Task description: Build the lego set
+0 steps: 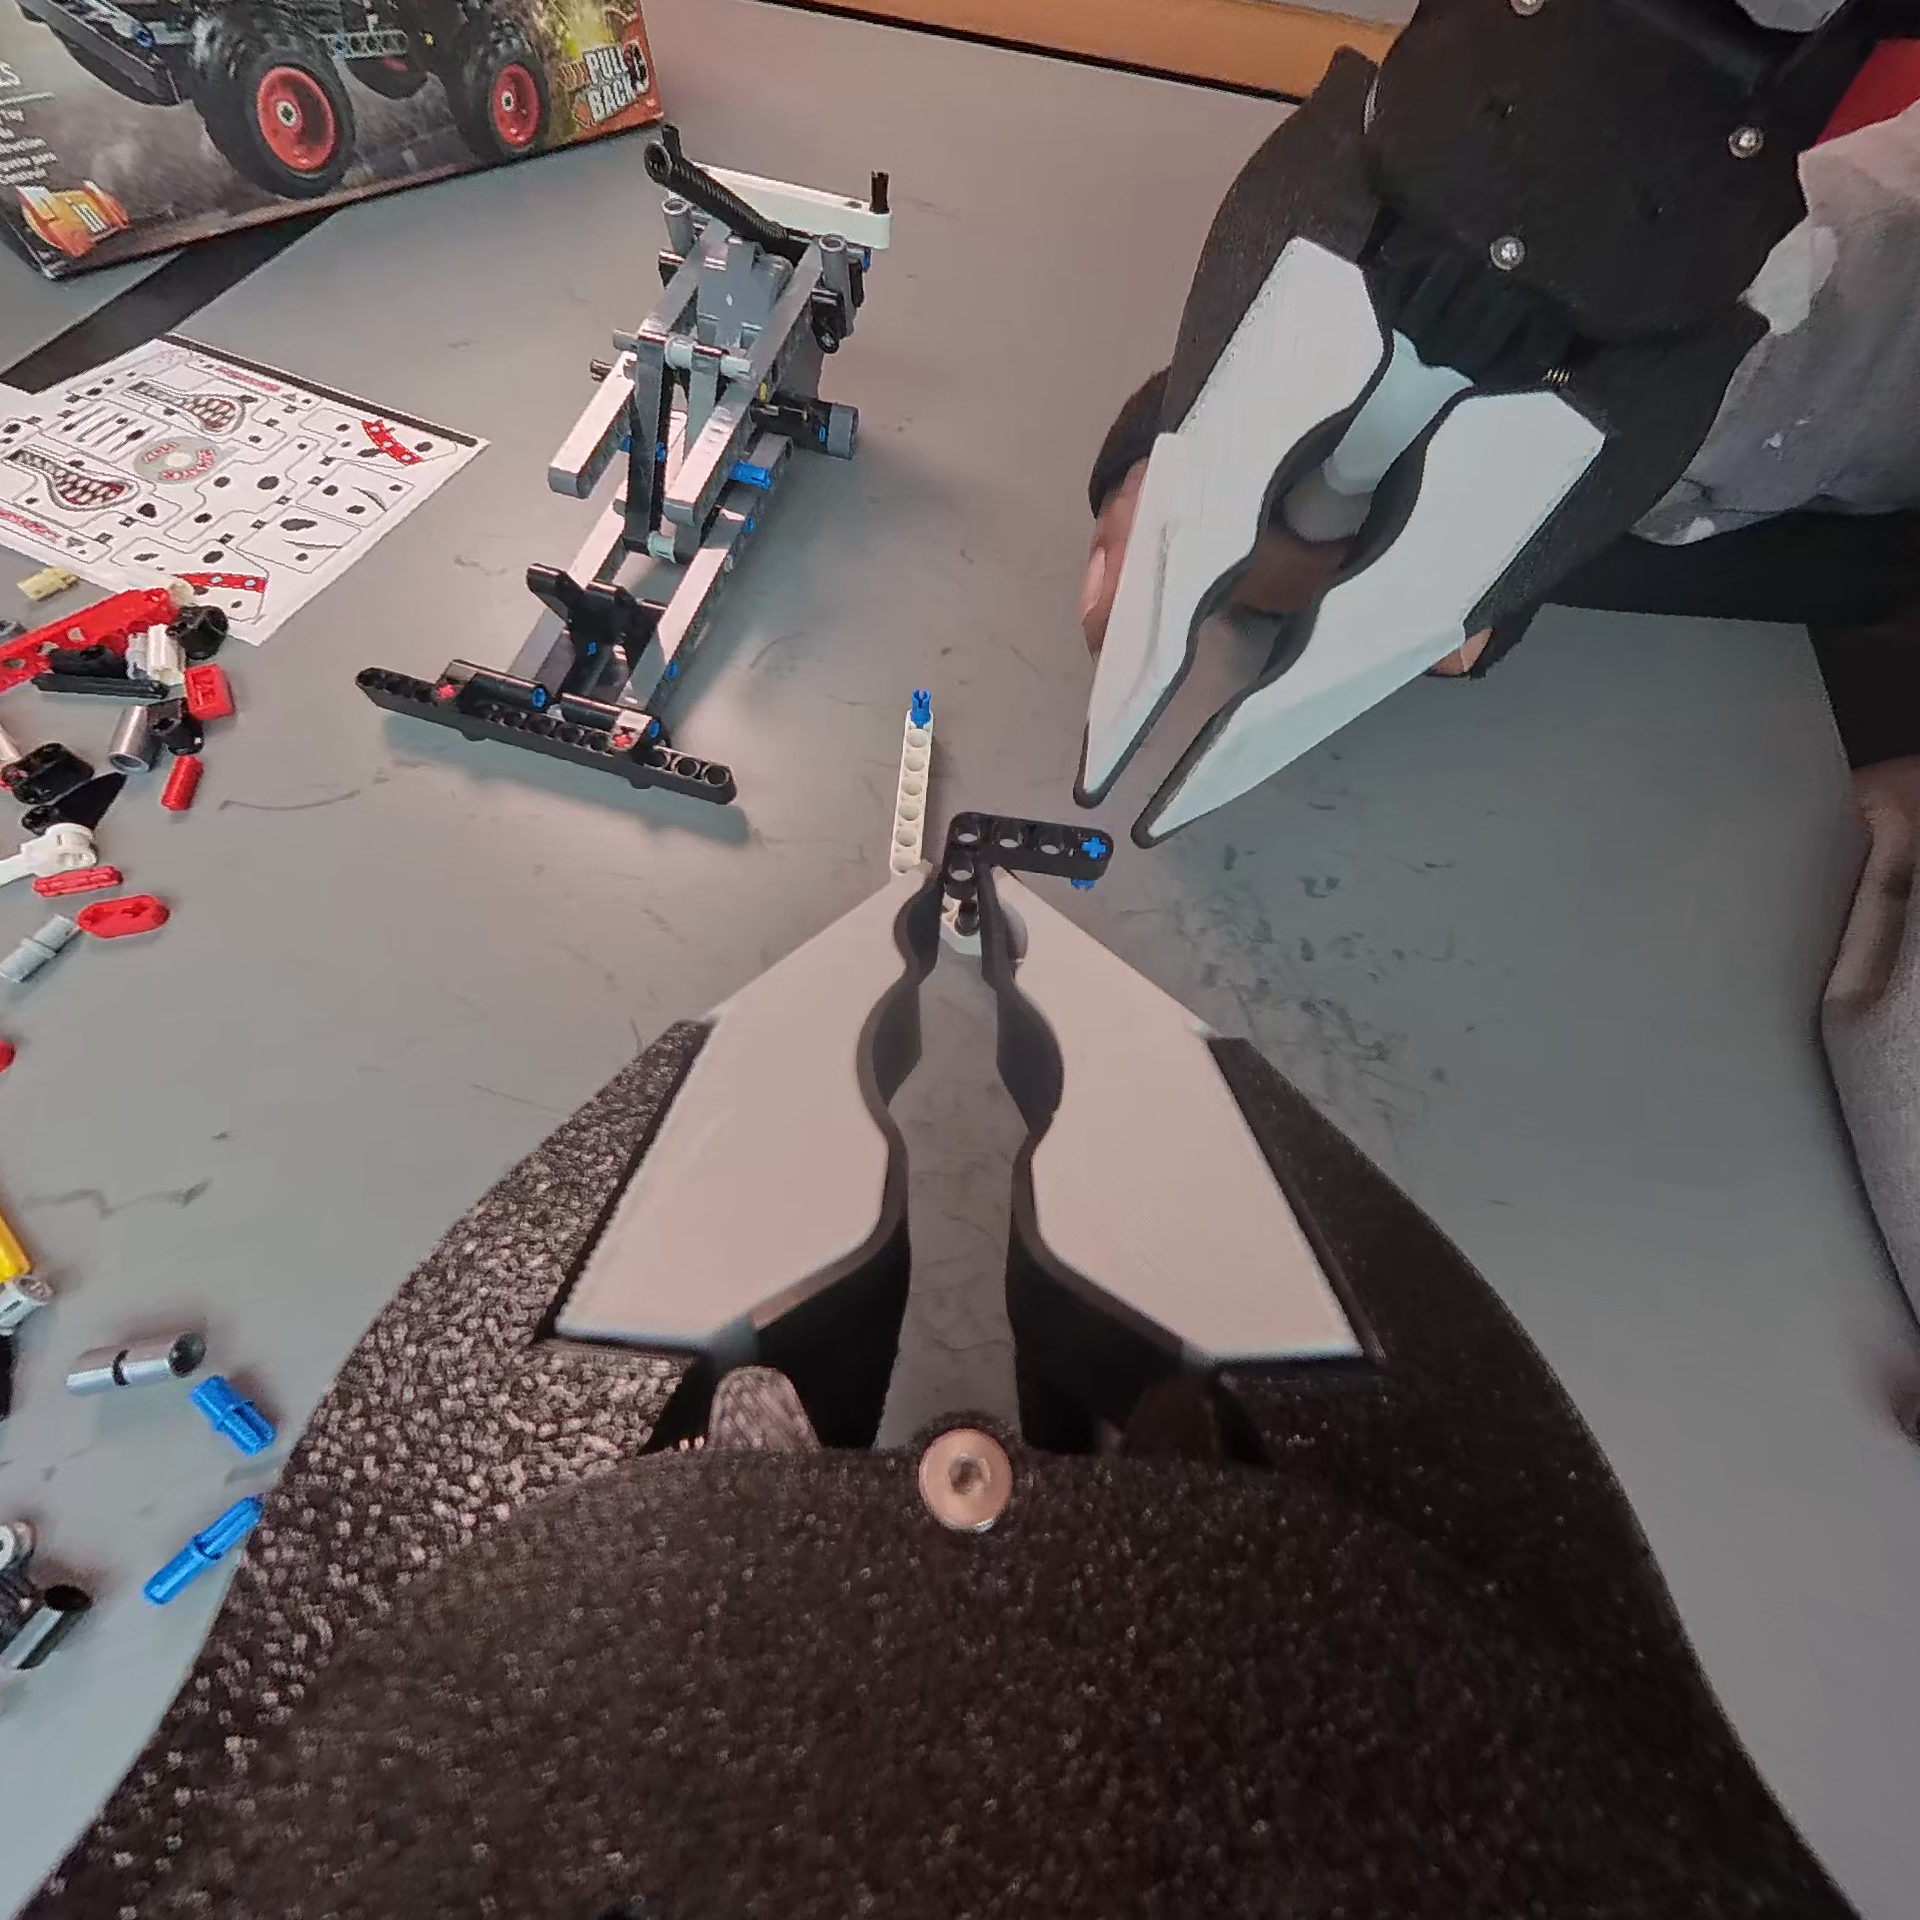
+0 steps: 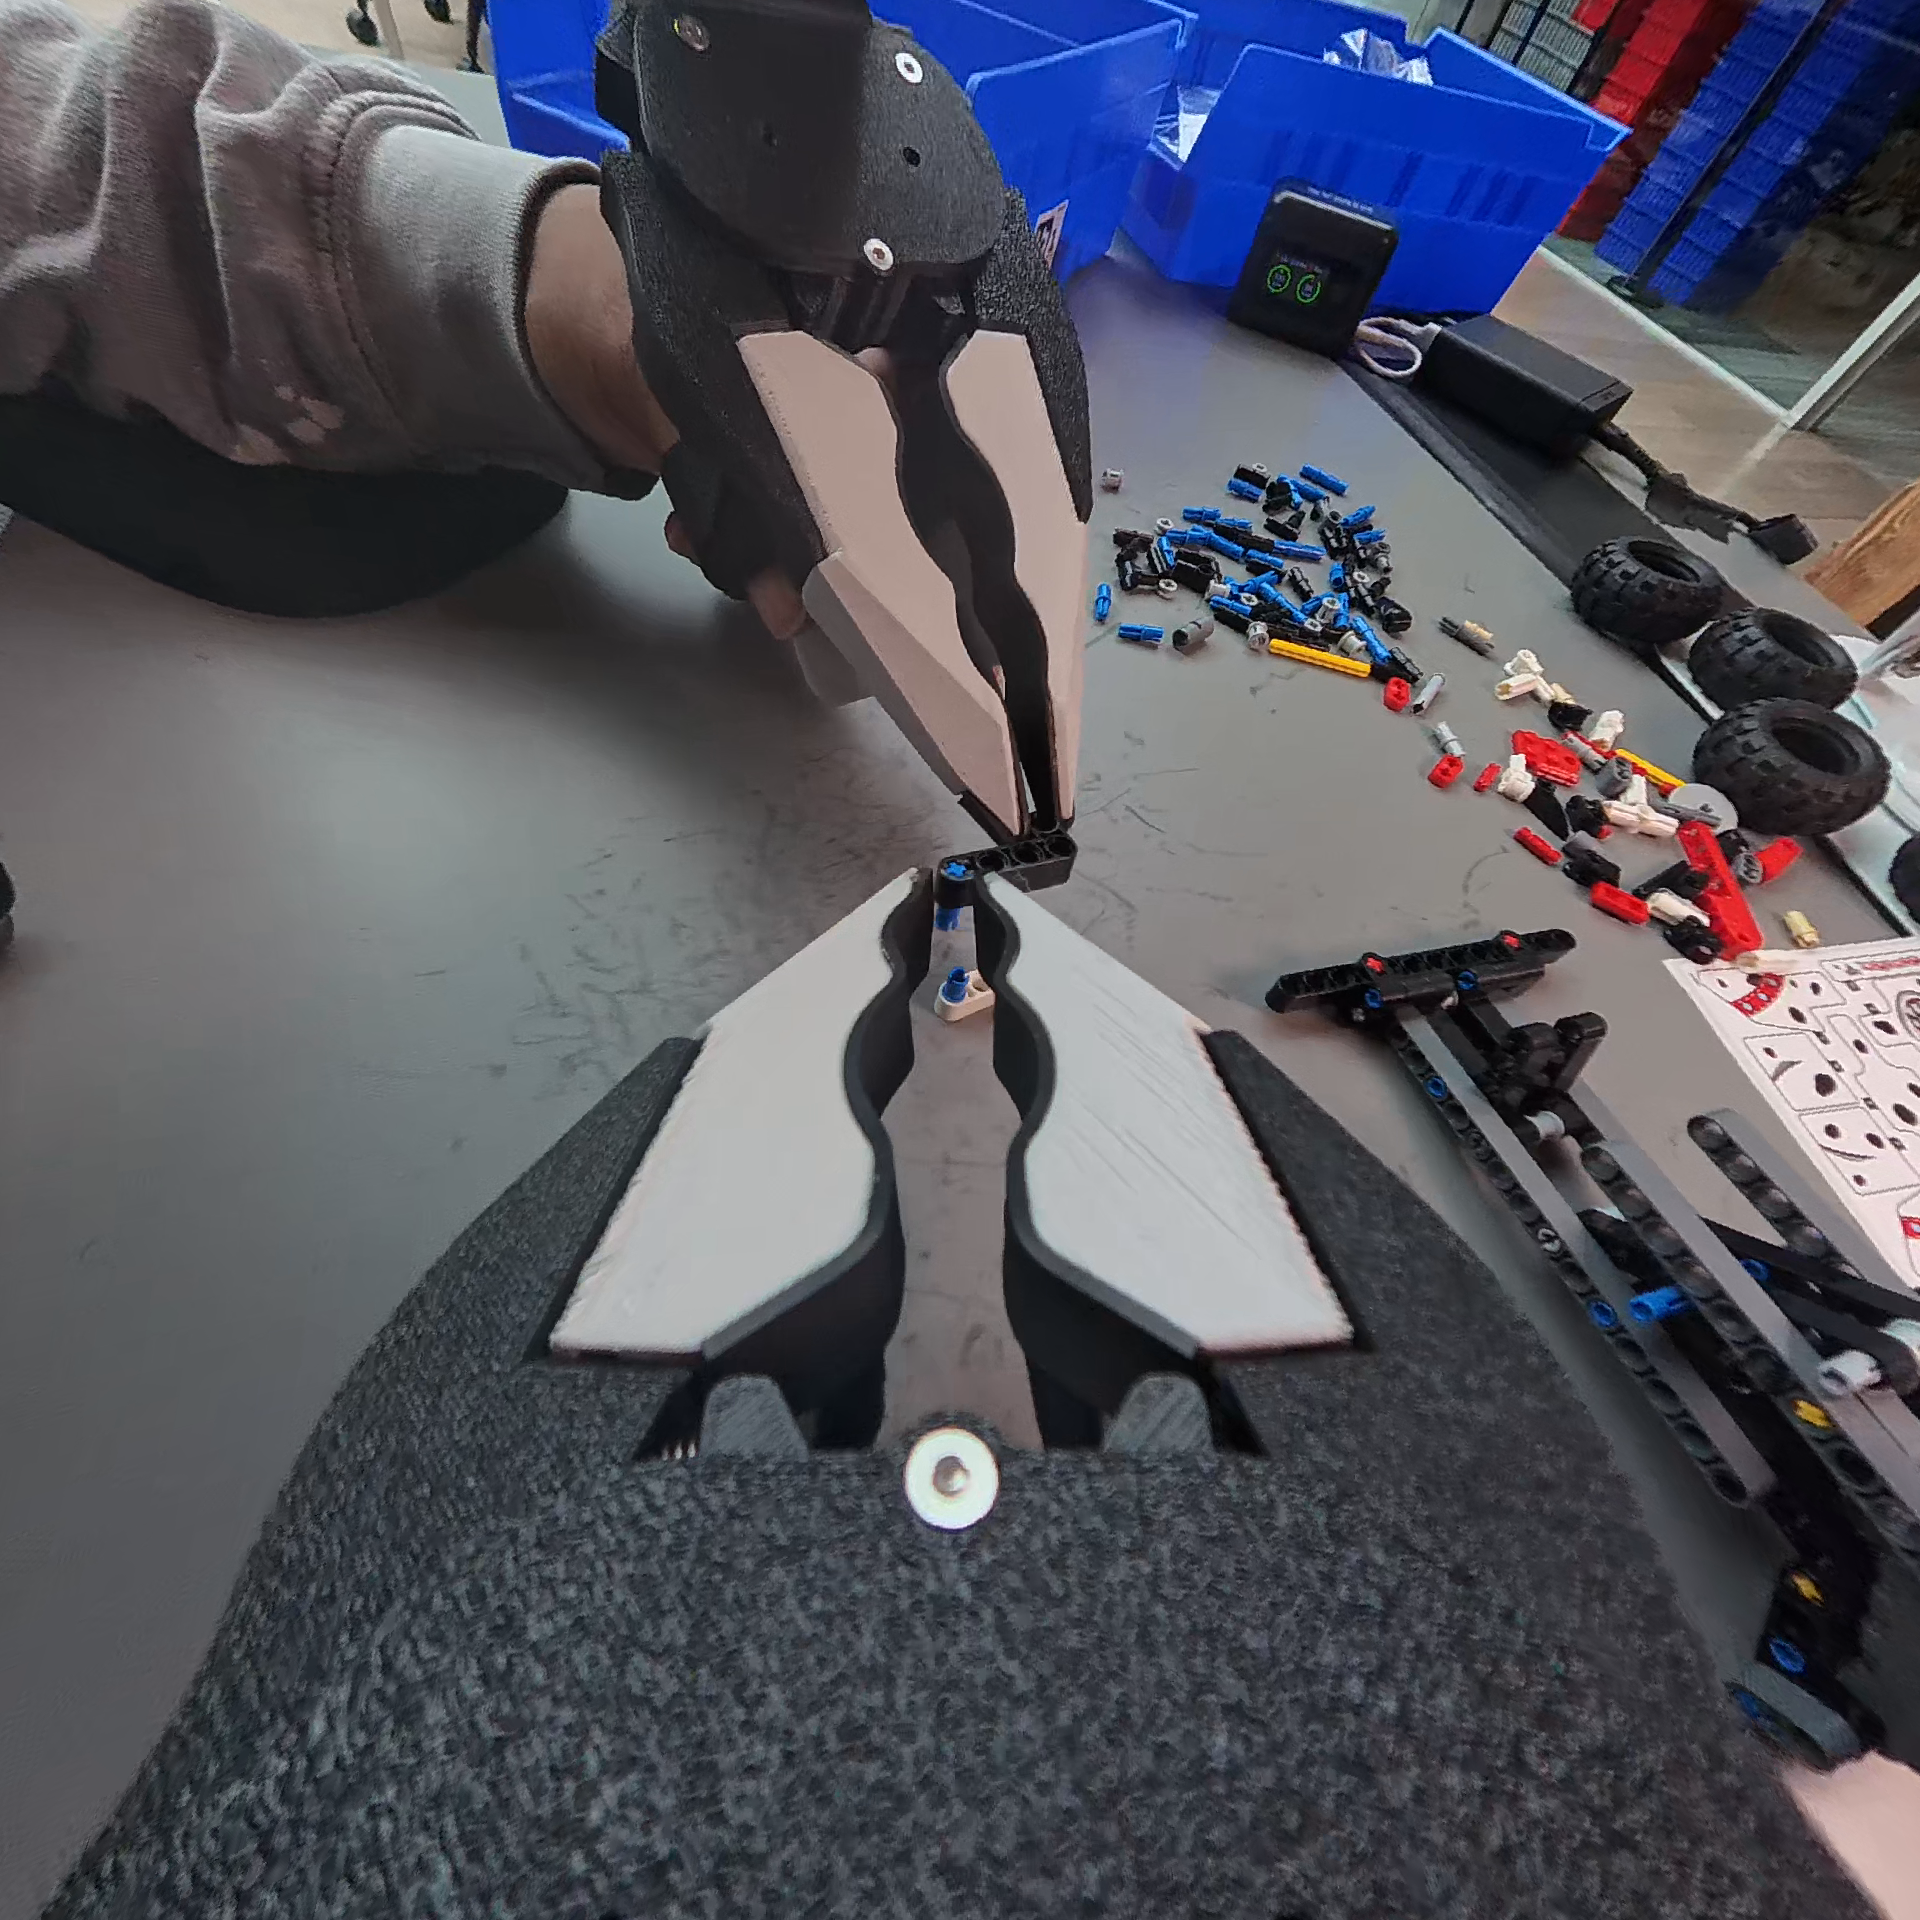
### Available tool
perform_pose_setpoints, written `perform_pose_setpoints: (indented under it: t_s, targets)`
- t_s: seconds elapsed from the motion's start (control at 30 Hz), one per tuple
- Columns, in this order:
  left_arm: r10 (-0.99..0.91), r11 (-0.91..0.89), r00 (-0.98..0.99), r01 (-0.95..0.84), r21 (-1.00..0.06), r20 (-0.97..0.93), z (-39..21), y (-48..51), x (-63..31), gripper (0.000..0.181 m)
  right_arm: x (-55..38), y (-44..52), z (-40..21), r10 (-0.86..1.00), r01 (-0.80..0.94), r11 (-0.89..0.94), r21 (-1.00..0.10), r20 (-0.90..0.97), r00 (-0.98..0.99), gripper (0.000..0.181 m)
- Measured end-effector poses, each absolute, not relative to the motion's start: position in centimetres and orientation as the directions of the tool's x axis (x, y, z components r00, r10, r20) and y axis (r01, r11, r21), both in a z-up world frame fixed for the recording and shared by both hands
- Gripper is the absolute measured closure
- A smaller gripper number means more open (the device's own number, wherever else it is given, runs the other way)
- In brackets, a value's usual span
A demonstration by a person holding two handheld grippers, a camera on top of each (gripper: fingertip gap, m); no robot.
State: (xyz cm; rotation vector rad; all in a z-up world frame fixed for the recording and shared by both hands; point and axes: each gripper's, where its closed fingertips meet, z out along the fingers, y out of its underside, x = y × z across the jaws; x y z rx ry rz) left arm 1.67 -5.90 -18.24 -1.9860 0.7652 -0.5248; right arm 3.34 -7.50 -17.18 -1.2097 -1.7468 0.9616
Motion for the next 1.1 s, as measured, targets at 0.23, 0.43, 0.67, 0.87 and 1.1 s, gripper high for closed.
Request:
perform_pose_setpoints:
  t_s: [0.23,0.43,0.67,0.87,1.1]
  targets:
    - [-0.723,-0.405,0.689,-0.364,-0.838,0.050,-19.5,-6.5,2.4,0.175,4.0,-6.9,-17.9,0.947,0.392,0.263,-0.882,0.158,-0.280,0.160]
    - [-0.738,-0.412,0.673,-0.390,-0.823,0.050,-20.0,-6.6,2.7,0.175,4.6,-7.2,-19.1,0.932,0.448,0.292,-0.845,0.146,-0.332,0.159]
    - [-0.730,-0.427,0.681,-0.393,-0.814,0.054,-20.2,-6.3,2.6,0.175,4.4,-7.3,-20.2,0.922,0.496,0.319,-0.808,0.142,-0.361,0.151]
    - [-0.717,-0.408,0.697,-0.426,-0.807,-0.006,-20.5,-6.0,2.5,0.175,3.6,-7.1,-20.7,0.906,0.506,0.368,-0.780,0.177,-0.385,0.148]
    - [-0.712,-0.389,0.700,-0.455,-0.801,-0.052,-20.6,-5.9,2.3,0.175,2.8,-6.7,-20.7,0.891,0.500,0.384,-0.776,0.170,-0.421,0.147]
